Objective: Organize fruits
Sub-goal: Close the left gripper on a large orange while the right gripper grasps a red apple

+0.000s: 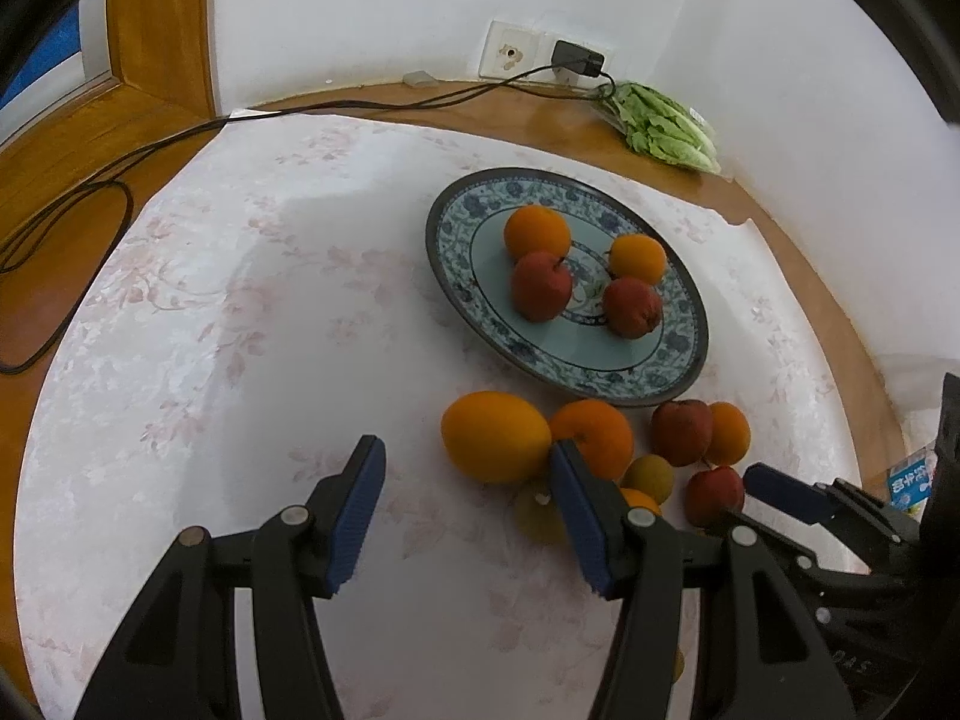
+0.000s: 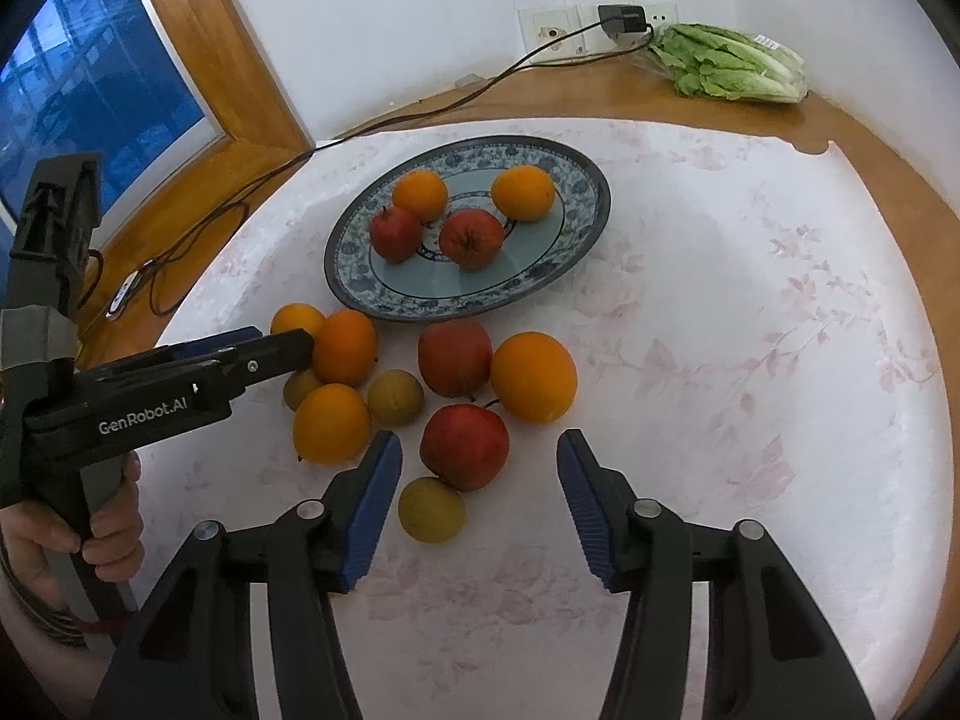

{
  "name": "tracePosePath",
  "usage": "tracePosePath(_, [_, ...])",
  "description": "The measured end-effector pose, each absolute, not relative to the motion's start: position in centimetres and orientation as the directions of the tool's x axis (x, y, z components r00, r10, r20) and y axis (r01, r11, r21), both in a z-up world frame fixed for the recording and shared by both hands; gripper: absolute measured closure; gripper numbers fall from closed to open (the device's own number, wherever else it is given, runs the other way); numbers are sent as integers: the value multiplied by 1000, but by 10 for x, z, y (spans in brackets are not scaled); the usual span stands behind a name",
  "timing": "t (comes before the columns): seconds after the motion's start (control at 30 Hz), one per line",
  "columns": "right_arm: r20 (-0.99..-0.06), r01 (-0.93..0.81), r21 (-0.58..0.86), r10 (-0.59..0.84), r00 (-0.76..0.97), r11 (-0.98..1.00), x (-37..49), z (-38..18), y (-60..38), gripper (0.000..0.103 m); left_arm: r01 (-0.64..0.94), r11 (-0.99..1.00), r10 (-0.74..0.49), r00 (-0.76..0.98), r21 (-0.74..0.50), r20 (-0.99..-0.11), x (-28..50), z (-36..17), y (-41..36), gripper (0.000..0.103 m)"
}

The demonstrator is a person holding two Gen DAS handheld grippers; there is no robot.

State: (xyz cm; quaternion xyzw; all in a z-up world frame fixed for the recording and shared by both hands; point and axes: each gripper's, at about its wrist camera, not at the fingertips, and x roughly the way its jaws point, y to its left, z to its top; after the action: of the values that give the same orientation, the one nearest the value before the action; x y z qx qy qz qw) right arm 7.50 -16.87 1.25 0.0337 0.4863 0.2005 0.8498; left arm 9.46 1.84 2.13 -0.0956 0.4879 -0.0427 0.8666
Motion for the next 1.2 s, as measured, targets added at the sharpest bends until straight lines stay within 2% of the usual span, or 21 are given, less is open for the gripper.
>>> tracePosePath(0.37, [-814, -324, 270, 395, 427, 907, 75, 4, -163, 62, -9, 969, -204, 542, -248, -815, 93, 19, 21, 48])
tracePosePath(0.47, [-811, -334, 270, 400, 427, 903, 75, 5, -161, 65, 1, 963, -225, 545, -268, -807, 94, 19, 21, 58])
tracePosePath(0.5, [-810, -335, 267, 399, 429, 904, 74, 5, -161, 66, 8, 962, -234, 546, -275, -805, 94, 20, 20, 64])
tracePosePath(0.53, [-809, -336, 265, 398, 432, 904, 74, 5, -161, 66, 14, 961, -239, 547, -276, -803, 93, 20, 19, 65])
tracePosePath(0.63, [-806, -335, 266, 399, 437, 904, 73, 6, -161, 69, 15, 961, -238, 549, -276, -801, 93, 21, 19, 65])
tracePosePath(1.2, [-787, -333, 257, 396, 472, 907, 67, 17, -165, 70, -4, 965, -213, 573, -263, -791, 84, 32, 24, 69])
